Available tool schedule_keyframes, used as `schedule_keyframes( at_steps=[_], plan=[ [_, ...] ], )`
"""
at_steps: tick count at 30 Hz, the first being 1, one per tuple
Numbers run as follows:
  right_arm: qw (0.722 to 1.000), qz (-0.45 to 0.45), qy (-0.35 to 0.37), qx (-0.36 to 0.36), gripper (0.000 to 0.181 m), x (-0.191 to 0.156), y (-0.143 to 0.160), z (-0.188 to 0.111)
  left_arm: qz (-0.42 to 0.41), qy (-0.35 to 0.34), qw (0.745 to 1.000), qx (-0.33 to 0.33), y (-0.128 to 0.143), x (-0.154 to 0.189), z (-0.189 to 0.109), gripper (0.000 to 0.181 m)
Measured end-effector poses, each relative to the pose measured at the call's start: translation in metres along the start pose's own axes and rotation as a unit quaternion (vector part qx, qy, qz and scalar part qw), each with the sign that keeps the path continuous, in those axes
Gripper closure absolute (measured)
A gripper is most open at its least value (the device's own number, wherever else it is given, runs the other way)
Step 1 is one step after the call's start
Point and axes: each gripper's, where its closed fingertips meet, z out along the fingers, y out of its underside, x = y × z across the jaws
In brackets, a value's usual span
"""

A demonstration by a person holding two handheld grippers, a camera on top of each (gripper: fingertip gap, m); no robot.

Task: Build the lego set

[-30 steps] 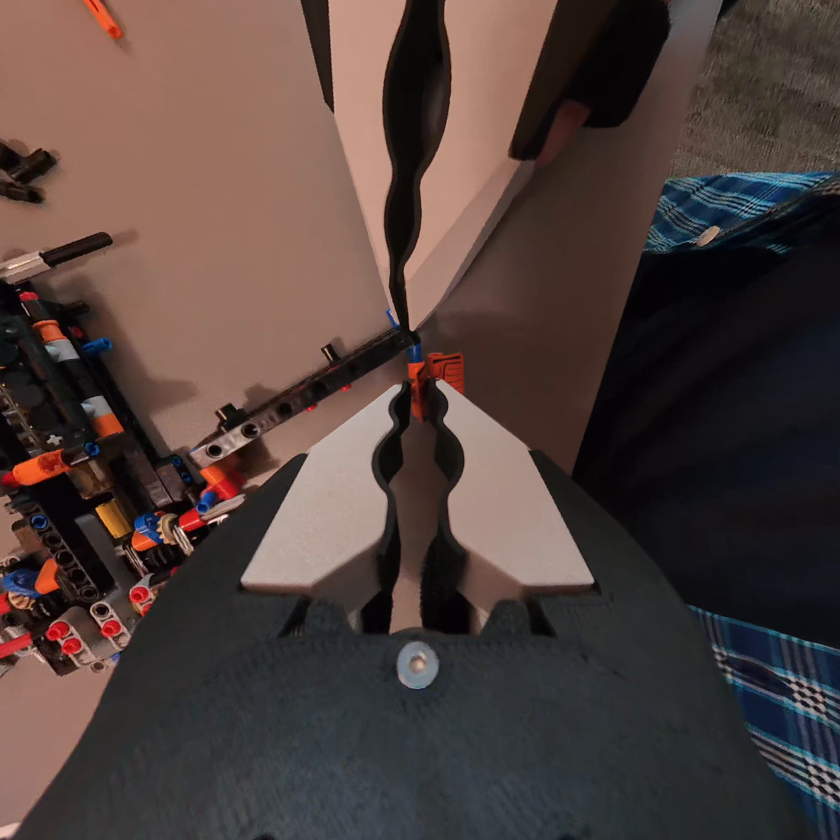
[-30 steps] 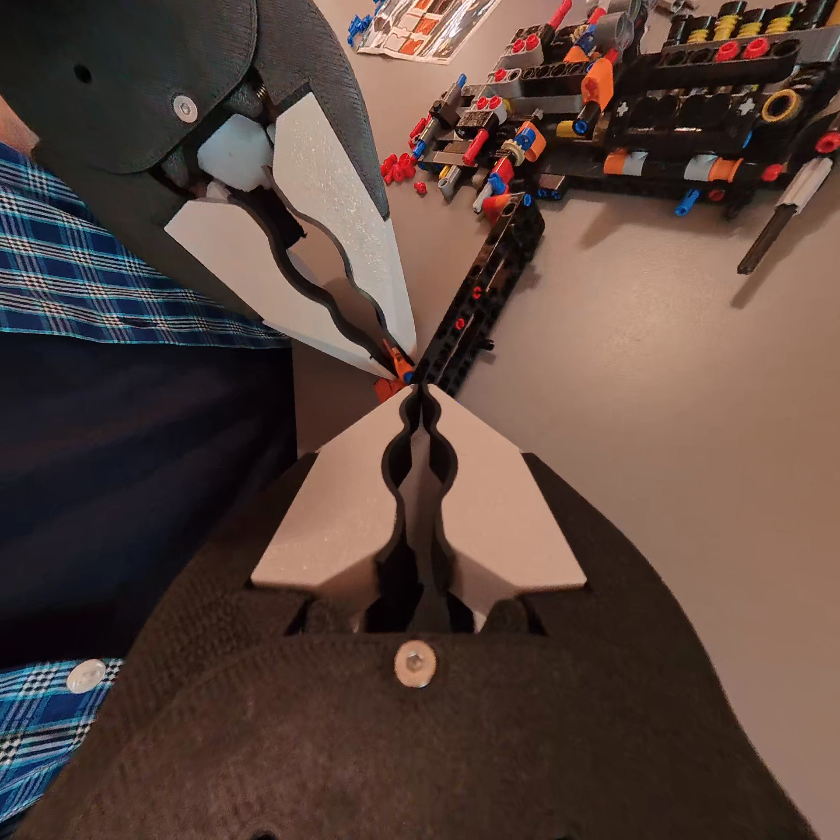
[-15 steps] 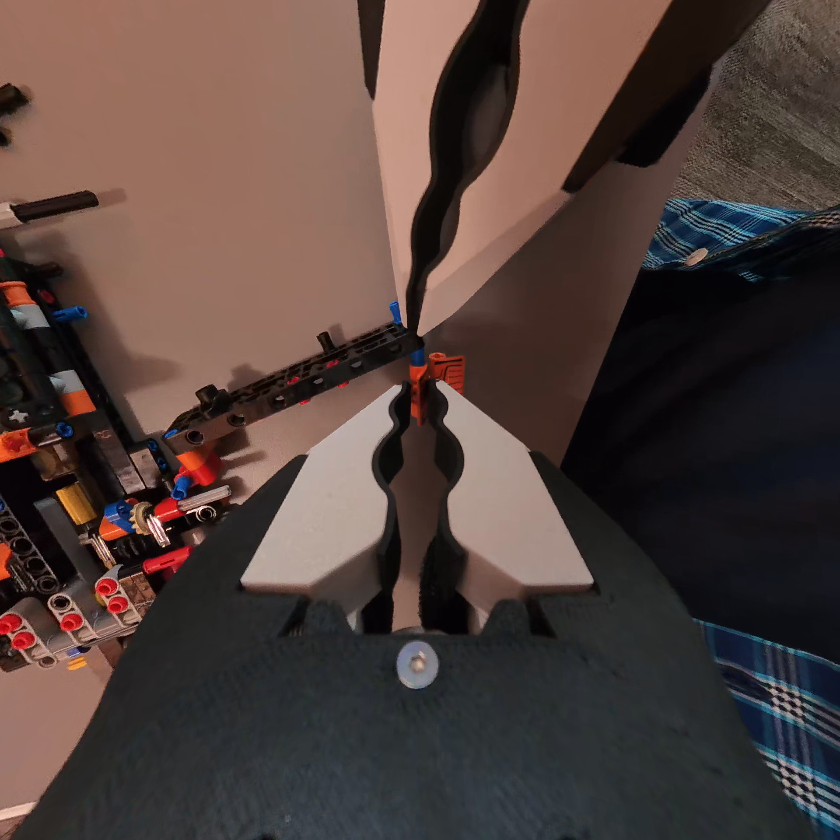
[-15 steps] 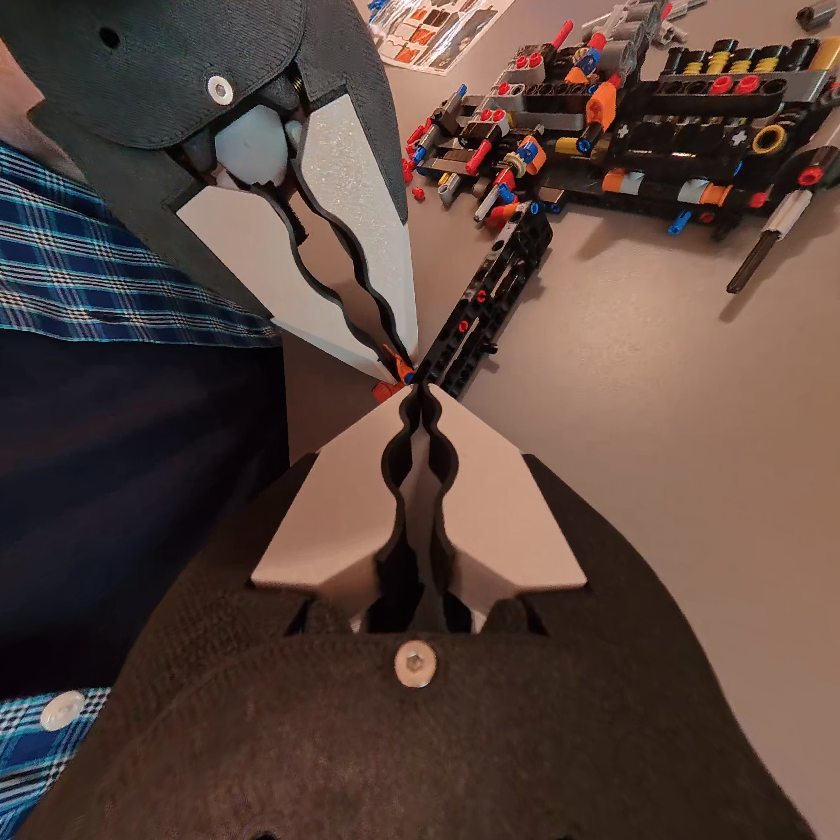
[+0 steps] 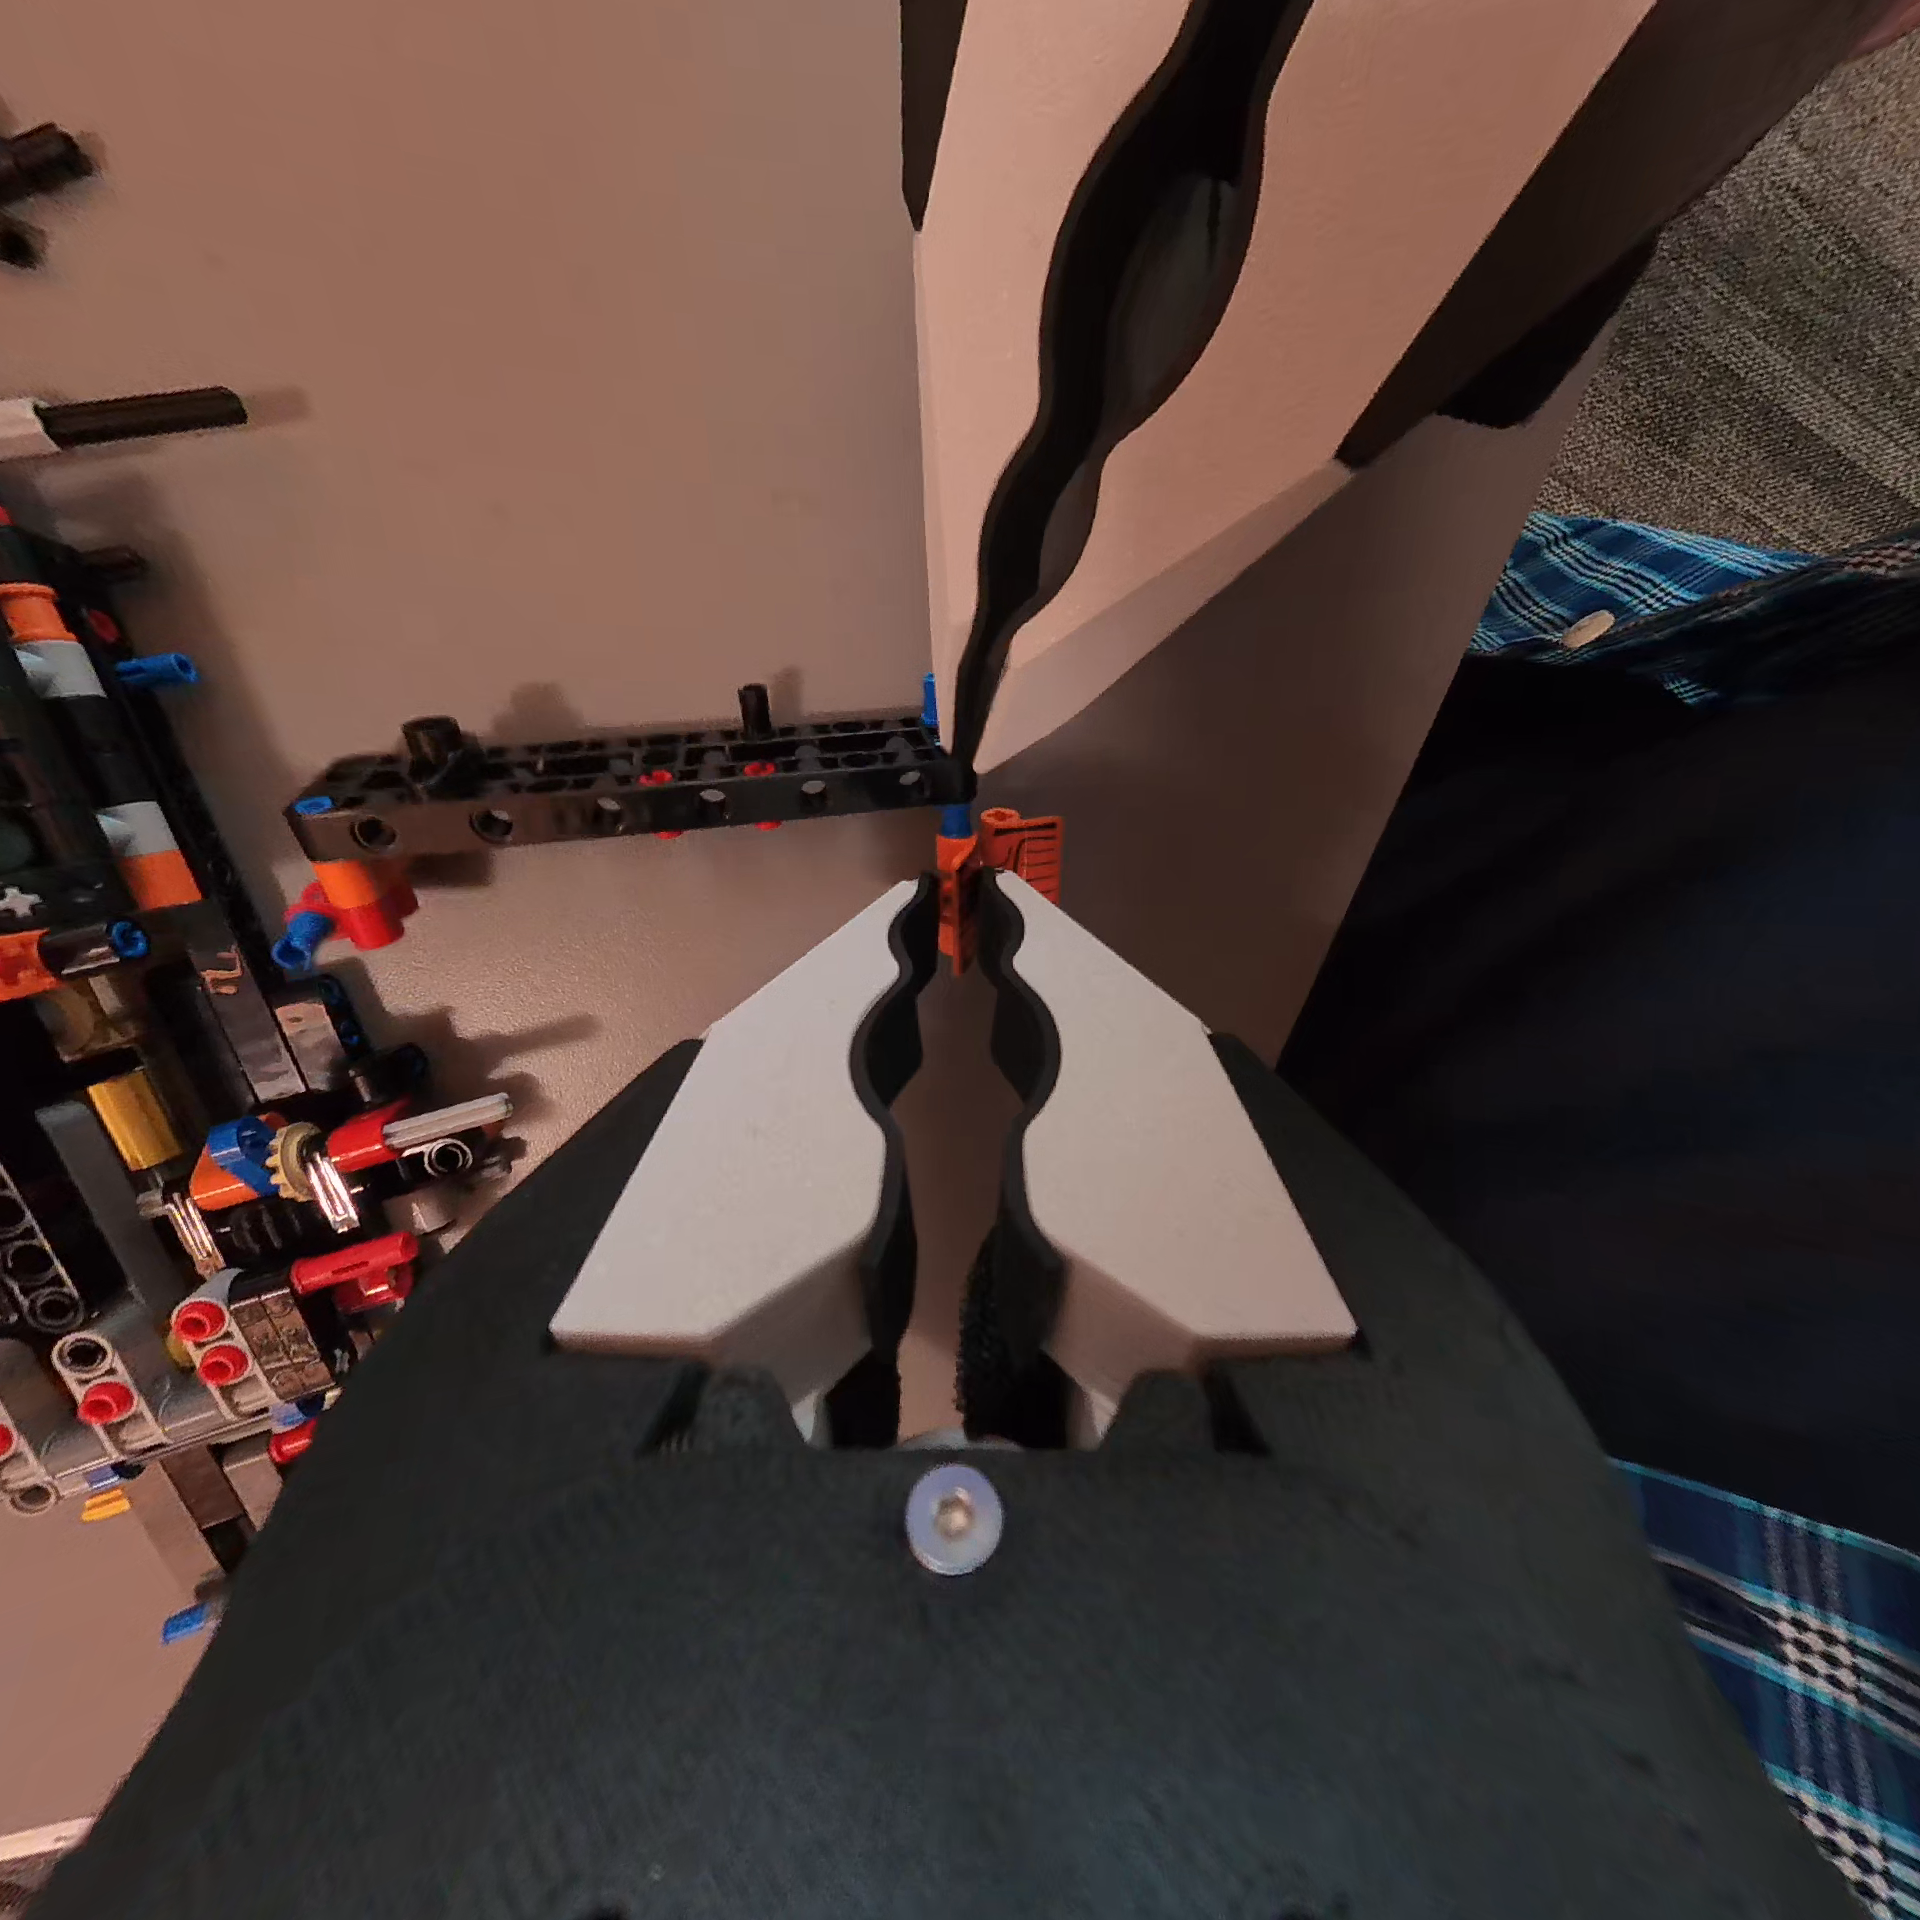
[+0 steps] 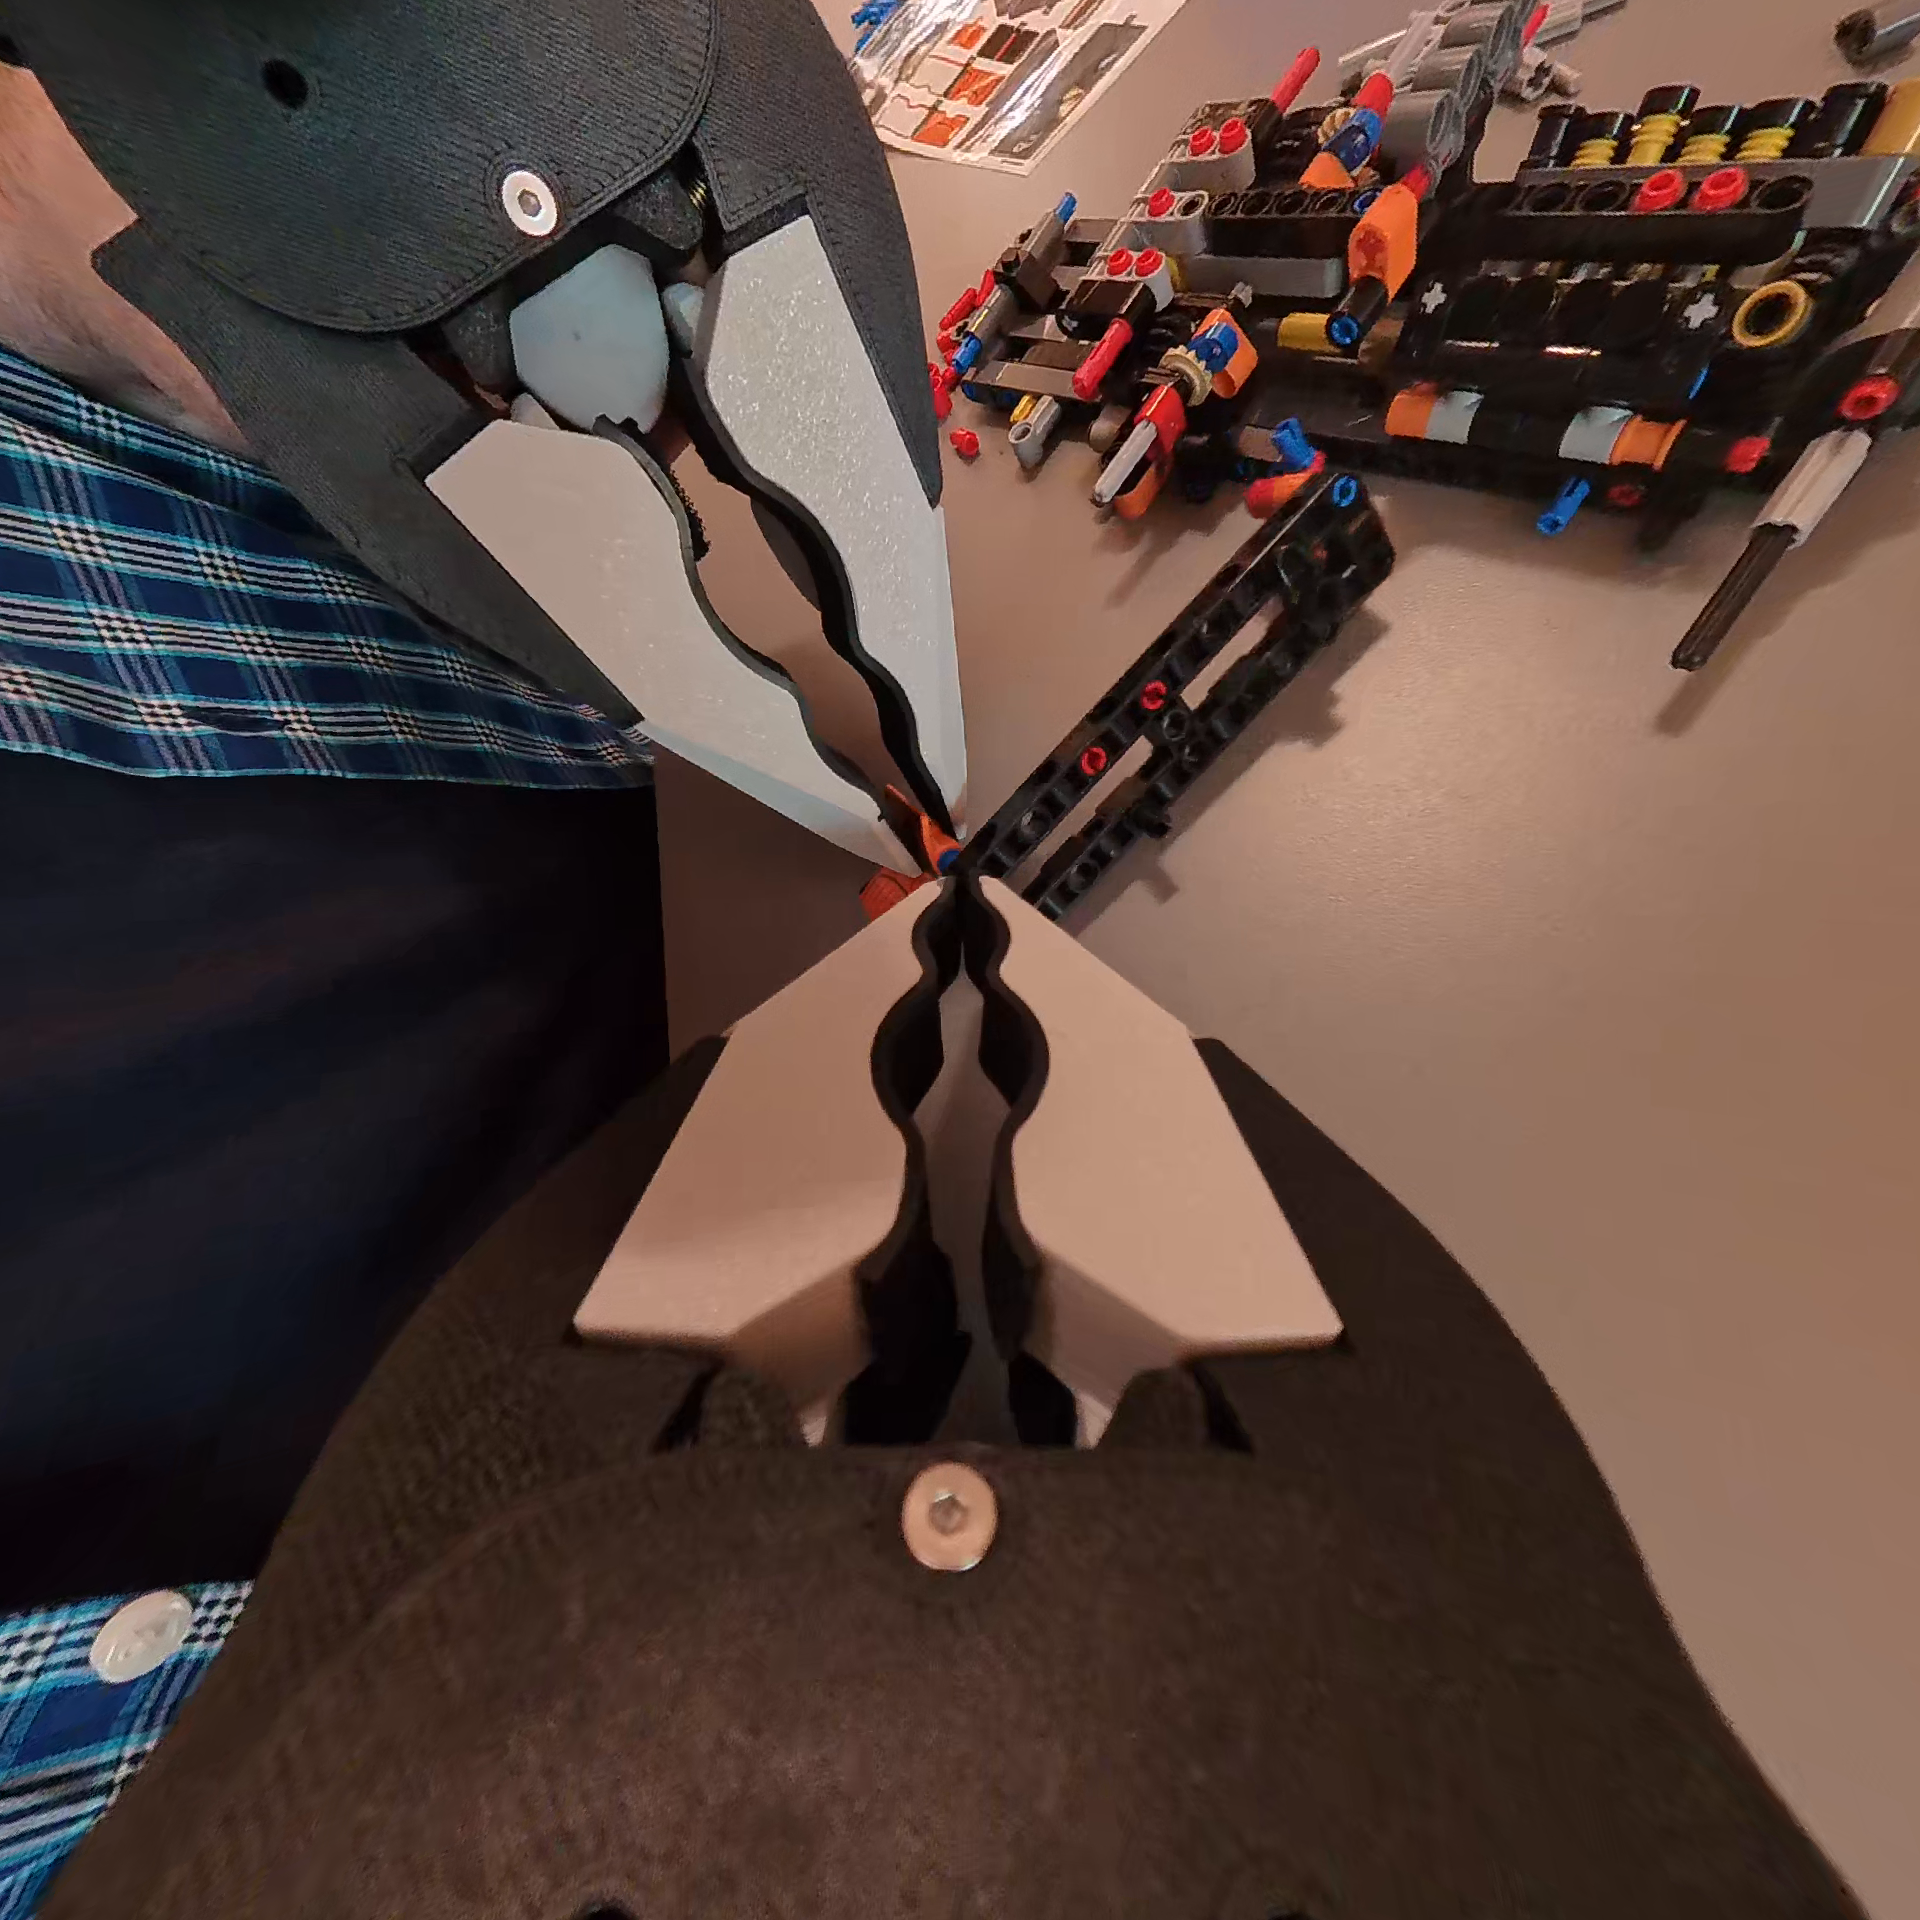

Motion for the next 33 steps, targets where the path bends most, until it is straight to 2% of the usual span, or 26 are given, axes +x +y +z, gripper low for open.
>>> schedule_keyframes(
  at_steps=[13, 17, 21, 26, 33],
  plan=[
    [1.000, 0.015, -0.009, -0.005, 0.181, 0.001, 0.001, 0.001, -0.005, 0.013, 0.999, 0.032, -0.003, 0.006, 0.004, 0.175],
    [0.999, 0.012, -0.015, -0.028, 0.181, -0.001, 0.006, 0.006, 0.004, -0.014, 0.999, 0.028, -0.003, -0.003, 0.001, 0.175],
    [0.999, 0.026, -0.033, -0.002, 0.181, -0.001, -0.001, 0.000, 0.015, -0.004, 1.000, 0.014, -0.002, 0.000, 0.002, 0.175],
    [1.000, 0.021, -0.021, -0.001, 0.181, 0.000, 0.000, 0.000, 0.041, 0.012, 0.999, -0.007, 0.001, 0.007, 0.002, 0.174],
    [1.000, 0.004, 0.001, 0.008, 0.181, 0.001, 0.000, -0.004, 0.038, 0.017, 0.999, 0.002, -0.005, 0.009, 0.005, 0.174]
  ],
)
